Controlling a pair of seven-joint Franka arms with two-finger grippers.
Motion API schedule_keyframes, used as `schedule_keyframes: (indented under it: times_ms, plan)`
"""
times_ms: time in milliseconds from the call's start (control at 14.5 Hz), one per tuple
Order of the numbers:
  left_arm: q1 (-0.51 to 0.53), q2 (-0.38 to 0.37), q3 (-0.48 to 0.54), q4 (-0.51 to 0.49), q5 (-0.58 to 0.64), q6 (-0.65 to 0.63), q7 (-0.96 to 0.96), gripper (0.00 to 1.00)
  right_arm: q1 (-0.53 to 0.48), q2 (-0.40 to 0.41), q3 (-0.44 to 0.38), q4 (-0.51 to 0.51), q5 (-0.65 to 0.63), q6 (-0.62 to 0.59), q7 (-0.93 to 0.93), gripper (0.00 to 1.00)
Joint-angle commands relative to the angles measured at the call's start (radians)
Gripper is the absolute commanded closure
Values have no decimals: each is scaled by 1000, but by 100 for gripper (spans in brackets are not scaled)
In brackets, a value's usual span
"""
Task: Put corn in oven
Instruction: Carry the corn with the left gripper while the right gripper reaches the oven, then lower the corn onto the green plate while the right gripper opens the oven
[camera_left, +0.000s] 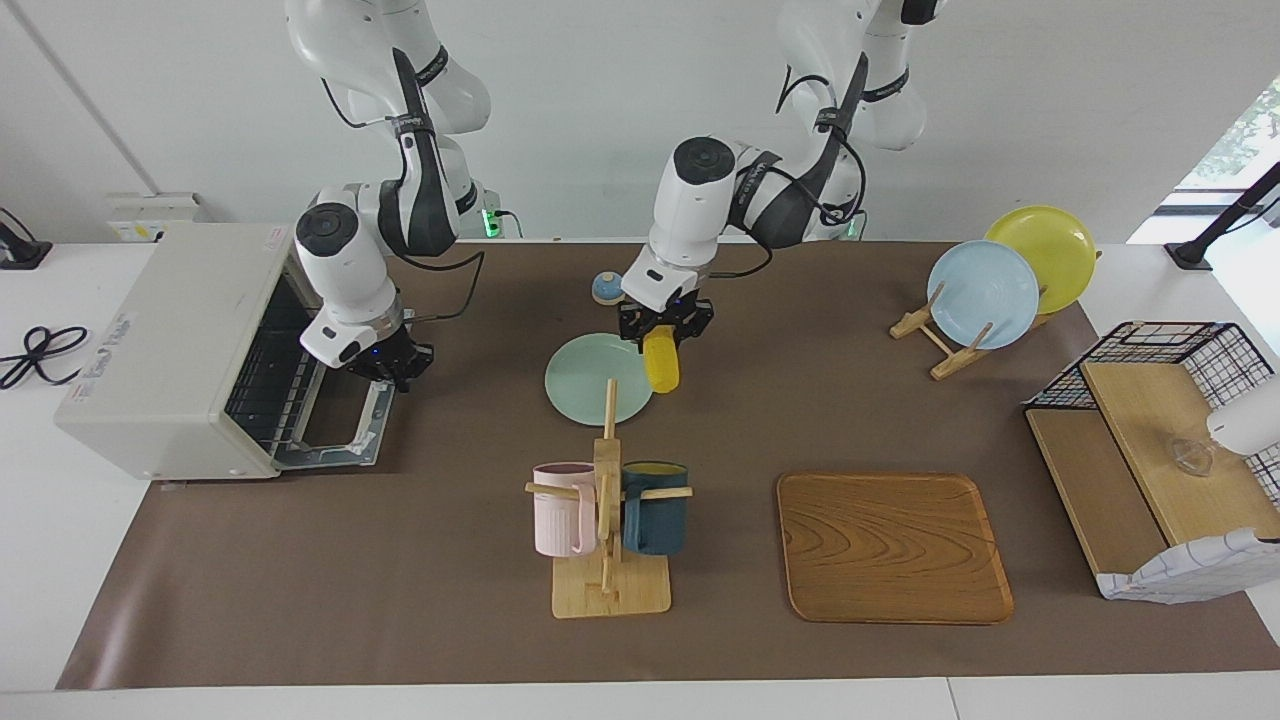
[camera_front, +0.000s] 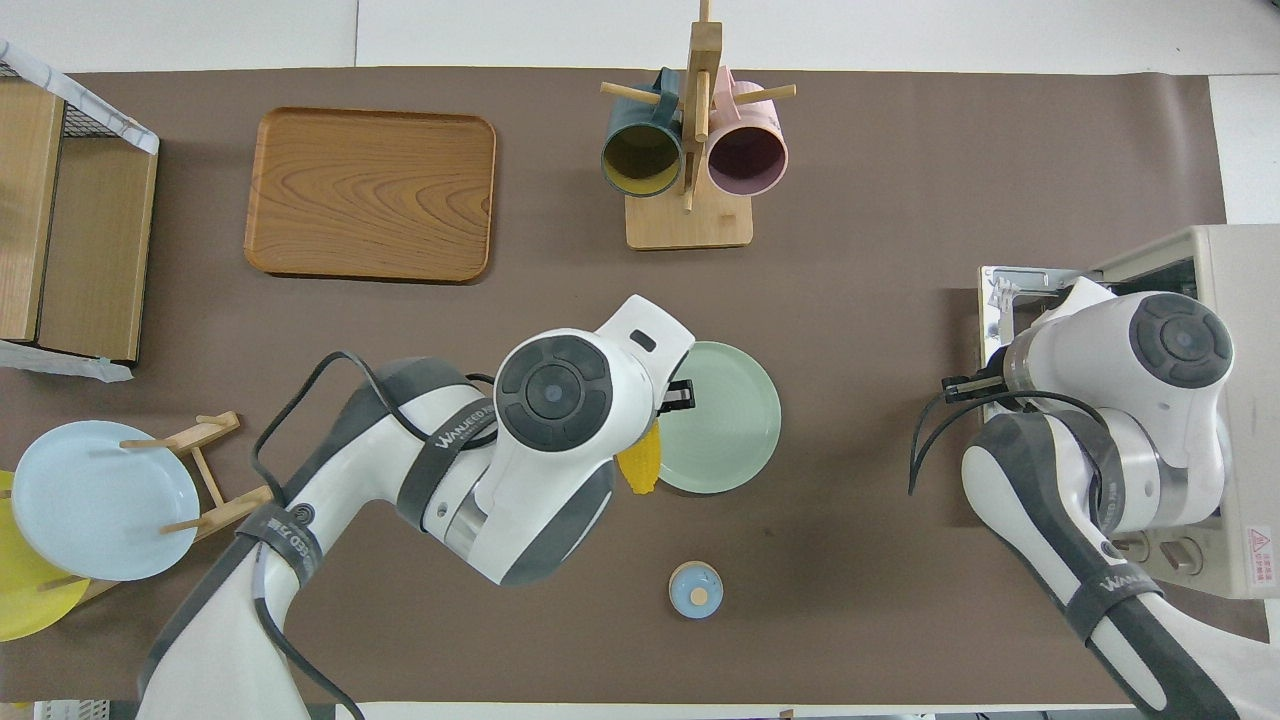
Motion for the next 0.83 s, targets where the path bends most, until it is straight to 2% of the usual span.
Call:
schedule_keyframes:
  times_ms: [0,207,482,551,620,688,757]
  plan:
    - [-67,59,22,-14,-15,102,-46,100,-2,3,-17,-7,-35,28,38,100]
    - [-94,125,23,-8,-15,176,-48,100,33,2,-17,-24,-10,29,84,100]
    - [-102,133,23,0,-12,184,-46,100,67,3,-8,-14,50,29,115,100]
    - [-101,136,23,3,-9,184,-43,100,108,3,-7,-5,56,26,133,100]
    - [-101,138,25,8,-9,184,-40,53,134,9,-7,10,59,23,175,100]
    - [-101,141,25,11,-7,181,-41,1,151,11,-7,21,60,22,221,100]
    - [-101,141,25,11,-7,181,-43,0,177,17,-7,38,62,16,270,100]
